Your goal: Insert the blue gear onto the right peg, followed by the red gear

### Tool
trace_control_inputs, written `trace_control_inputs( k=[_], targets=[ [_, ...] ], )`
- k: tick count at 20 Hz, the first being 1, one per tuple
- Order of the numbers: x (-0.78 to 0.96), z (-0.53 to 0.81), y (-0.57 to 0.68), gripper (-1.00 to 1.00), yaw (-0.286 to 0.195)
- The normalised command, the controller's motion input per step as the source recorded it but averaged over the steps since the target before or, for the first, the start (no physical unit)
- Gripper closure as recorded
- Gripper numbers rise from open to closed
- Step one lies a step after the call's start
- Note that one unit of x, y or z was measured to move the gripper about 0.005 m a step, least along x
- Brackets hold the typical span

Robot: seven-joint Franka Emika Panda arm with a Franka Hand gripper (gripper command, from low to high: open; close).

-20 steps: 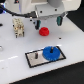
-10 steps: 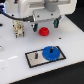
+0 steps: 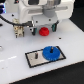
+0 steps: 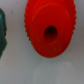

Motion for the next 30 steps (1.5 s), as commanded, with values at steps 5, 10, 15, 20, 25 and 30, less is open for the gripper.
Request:
trace_control_inputs(
  k=[5, 10, 15, 20, 25, 30],
  targets=[
    [-0.19, -0.09, 0.05, 1.0, 0.0],
    [-0.05, -0.05, 0.0, 1.0, 0.0],
    [-0.05, 0.0, 0.01, 1.0, 0.0],
    [-0.05, 0.1, 0.02, 1.0, 0.0],
    [0.14, 0.45, -0.02, 1.0, 0.0],
    [0.28, 0.45, -0.09, 1.0, 0.0]
  ],
)
